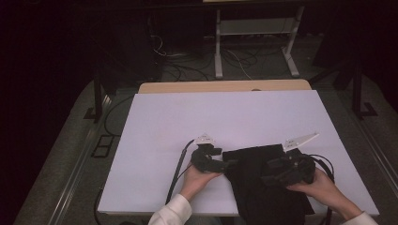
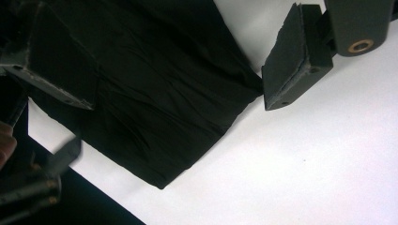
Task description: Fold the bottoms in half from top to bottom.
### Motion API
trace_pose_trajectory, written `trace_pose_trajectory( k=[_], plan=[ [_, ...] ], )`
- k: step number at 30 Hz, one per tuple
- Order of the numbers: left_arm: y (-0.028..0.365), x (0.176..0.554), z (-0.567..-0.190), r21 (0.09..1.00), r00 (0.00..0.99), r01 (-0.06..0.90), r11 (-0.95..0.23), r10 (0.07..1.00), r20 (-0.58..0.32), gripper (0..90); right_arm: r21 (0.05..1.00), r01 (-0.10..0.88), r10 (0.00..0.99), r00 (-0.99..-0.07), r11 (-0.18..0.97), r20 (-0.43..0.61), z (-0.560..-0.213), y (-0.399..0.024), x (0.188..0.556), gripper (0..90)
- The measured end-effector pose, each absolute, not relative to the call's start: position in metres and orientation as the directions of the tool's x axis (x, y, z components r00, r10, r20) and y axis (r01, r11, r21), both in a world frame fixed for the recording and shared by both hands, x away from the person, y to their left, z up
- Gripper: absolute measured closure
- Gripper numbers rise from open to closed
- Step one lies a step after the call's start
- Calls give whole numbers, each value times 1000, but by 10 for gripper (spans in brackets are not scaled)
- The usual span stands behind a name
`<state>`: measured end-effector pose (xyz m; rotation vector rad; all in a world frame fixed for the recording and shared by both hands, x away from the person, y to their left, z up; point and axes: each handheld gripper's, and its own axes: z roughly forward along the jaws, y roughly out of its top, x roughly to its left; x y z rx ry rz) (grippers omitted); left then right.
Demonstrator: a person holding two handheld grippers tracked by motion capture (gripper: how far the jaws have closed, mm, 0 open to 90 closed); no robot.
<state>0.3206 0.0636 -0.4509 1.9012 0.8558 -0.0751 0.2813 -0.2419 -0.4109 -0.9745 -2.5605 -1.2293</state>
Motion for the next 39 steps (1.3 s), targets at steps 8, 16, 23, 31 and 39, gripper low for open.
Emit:
trace_pose_trajectory(
  k=[8,16,23,31,39],
  plan=[
    [61,324,-453,757,741,601,-258,534,-406,81,643,641,547,-744,419,385,-409,-260,299,76],
    [59,331,-454,736,735,617,-278,539,-412,32,635,669,587,-709,387,390,-415,-277,323,5],
    [57,337,-453,733,739,613,-295,542,-400,25,640,668,627,-695,381,352,-417,-291,340,0],
    [55,345,-453,718,736,621,-313,548,-398,26,628,690,658,-665,360,353,-428,-300,357,0],
    [54,350,-459,706,729,636,-312,542,-417,85,617,703,666,-652,353,363,-439,-306,368,114]
  ],
)
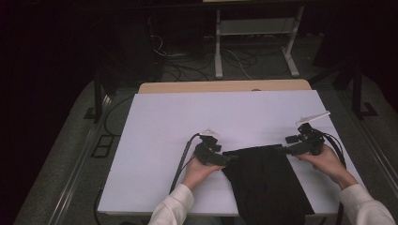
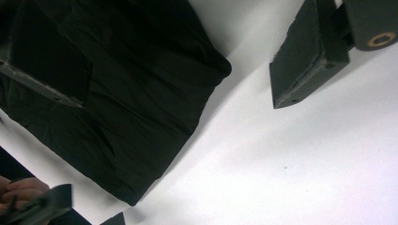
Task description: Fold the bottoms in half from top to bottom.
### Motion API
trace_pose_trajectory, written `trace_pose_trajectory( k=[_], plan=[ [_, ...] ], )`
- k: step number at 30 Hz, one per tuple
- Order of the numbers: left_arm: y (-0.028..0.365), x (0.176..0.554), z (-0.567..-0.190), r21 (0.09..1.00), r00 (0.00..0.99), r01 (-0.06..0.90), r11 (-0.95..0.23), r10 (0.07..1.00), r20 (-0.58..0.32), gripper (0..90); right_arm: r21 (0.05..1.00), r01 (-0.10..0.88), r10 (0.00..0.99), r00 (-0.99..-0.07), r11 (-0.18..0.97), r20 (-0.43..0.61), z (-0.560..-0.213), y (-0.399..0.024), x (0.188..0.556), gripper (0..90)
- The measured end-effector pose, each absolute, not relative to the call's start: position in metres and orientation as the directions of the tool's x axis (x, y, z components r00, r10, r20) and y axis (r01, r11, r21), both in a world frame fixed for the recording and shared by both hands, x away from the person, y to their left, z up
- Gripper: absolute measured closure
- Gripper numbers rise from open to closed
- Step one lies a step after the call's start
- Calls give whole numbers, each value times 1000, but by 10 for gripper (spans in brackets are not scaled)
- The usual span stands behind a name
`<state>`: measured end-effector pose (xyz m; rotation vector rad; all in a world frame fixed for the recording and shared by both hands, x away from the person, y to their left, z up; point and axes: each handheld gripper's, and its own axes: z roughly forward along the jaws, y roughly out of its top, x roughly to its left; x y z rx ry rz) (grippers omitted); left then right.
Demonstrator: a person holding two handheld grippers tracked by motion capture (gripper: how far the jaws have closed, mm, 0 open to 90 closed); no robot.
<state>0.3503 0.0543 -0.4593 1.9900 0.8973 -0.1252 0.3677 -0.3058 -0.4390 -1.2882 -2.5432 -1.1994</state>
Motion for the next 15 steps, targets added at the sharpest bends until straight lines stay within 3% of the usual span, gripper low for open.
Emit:
trace_pose_trajectory(
  k=[1,7,13,15],
  plan=[
    [54,351,-460,707,733,635,-312,532,-424,137,620,704,657,-654,347,375,-442,-307,371,155],
    [54,351,-461,702,743,637,-320,496,-448,244,608,702,627,-672,370,394,-451,-307,377,261],
    [51,348,-462,699,769,617,-361,462,-441,443,607,689,585,-699,397,411,-454,-308,380,507],
    [50,347,-462,702,790,593,-394,454,-412,547,599,687,567,-707,411,422,-454,-307,380,592]
  ],
)
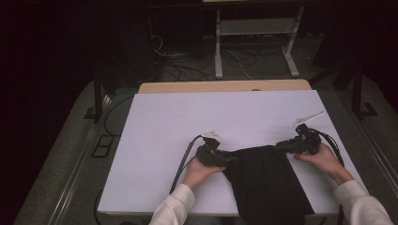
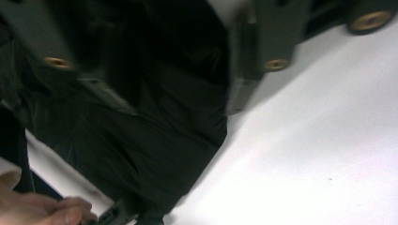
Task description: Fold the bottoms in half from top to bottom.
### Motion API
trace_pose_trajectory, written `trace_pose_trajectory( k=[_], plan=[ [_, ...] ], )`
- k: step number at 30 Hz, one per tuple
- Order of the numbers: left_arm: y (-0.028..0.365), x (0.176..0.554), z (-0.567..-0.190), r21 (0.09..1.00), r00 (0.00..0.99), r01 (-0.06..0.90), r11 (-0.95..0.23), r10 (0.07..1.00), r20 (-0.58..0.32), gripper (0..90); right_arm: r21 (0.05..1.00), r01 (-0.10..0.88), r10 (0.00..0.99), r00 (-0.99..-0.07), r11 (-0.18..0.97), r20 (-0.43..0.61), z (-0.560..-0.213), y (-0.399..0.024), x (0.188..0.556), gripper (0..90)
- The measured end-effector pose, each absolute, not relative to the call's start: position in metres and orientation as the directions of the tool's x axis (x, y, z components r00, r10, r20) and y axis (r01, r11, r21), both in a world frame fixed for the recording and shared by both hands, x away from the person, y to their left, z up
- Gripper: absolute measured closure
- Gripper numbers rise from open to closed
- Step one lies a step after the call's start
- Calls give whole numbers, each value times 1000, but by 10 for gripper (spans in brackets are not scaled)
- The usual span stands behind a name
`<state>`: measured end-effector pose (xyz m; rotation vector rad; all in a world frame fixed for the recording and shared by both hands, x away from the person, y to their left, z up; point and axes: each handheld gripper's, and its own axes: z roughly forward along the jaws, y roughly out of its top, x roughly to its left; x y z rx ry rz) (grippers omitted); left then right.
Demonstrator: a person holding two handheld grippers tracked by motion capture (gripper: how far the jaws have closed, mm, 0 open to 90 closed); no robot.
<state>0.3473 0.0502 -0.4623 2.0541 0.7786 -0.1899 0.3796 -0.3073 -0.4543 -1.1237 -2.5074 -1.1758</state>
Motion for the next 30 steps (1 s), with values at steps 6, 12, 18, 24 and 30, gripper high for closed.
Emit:
trace_pose_trajectory(
  k=[6,12,18,24,30],
  plan=[
    [51,349,-462,694,806,579,-429,433,-405,797,573,699,555,-704,428,443,-456,-302,381,828],
    [57,349,-456,713,815,555,-428,451,-363,828,581,739,586,-650,341,483,-453,-301,386,844],
    [65,350,-450,722,811,551,-420,472,-344,836,572,753,607,-631,326,484,-451,-293,392,849],
    [74,352,-437,731,815,538,-420,482,-323,836,583,752,608,-627,308,488,-445,-287,394,850],
    [84,358,-426,736,813,531,-420,497,-304,837,600,753,609,-616,271,499,-436,-277,401,849]
  ],
)
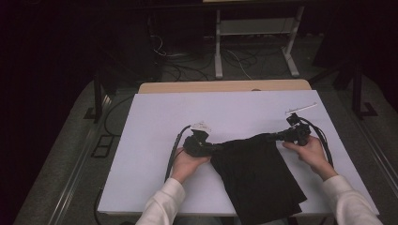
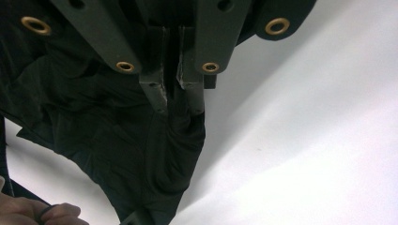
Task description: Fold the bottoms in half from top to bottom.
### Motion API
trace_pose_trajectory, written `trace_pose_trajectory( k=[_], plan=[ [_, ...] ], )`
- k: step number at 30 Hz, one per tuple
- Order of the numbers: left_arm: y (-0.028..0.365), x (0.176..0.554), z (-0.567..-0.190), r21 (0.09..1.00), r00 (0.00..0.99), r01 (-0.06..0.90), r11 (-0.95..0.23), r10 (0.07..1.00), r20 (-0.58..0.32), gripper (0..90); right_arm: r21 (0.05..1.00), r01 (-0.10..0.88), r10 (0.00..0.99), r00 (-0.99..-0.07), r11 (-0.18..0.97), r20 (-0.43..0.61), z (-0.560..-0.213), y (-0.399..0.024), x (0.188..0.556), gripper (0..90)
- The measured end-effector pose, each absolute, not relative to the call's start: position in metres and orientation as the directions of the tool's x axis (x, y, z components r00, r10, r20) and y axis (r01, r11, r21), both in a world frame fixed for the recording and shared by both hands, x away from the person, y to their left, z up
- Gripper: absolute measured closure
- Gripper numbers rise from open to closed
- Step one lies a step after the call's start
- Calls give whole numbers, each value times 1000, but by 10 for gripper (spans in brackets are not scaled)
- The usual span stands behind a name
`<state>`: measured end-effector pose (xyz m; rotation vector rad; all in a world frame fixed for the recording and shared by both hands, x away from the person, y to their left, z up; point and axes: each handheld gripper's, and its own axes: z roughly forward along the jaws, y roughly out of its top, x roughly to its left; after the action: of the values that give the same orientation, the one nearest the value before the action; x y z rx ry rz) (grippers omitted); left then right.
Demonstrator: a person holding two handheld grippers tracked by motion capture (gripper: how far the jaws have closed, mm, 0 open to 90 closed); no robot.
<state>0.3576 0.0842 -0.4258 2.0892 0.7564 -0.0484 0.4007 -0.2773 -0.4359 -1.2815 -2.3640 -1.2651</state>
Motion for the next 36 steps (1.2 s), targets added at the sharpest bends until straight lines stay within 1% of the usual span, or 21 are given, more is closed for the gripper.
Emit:
trace_pose_trajectory(
  k=[8,13,22,23,25,32,36],
  plan=[
    [102,369,-414,743,800,534,-404,525,-290,837,605,764,603,-596,222,531,-433,-263,411,849],
    [113,379,-410,741,805,532,-409,515,-294,837,623,751,599,-607,218,521,-431,-253,416,849],
    [125,393,-397,737,812,518,-435,520,-265,836,633,750,595,-601,189,534,-429,-240,424,848],
    [128,396,-395,743,818,501,-443,522,-241,836,632,751,598,-599,189,533,-430,-238,426,847],
    [128,397,-395,746,821,494,-446,523,-230,835,630,753,598,-598,190,534,-431,-236,427,847],
    [134,418,-392,747,822,480,-461,533,-199,835,628,762,618,-574,161,537,-429,-228,437,847],
    [138,429,-393,755,821,478,-449,534,-203,835,618,774,635,-546,134,546,-429,-225,442,847]
  ],
)
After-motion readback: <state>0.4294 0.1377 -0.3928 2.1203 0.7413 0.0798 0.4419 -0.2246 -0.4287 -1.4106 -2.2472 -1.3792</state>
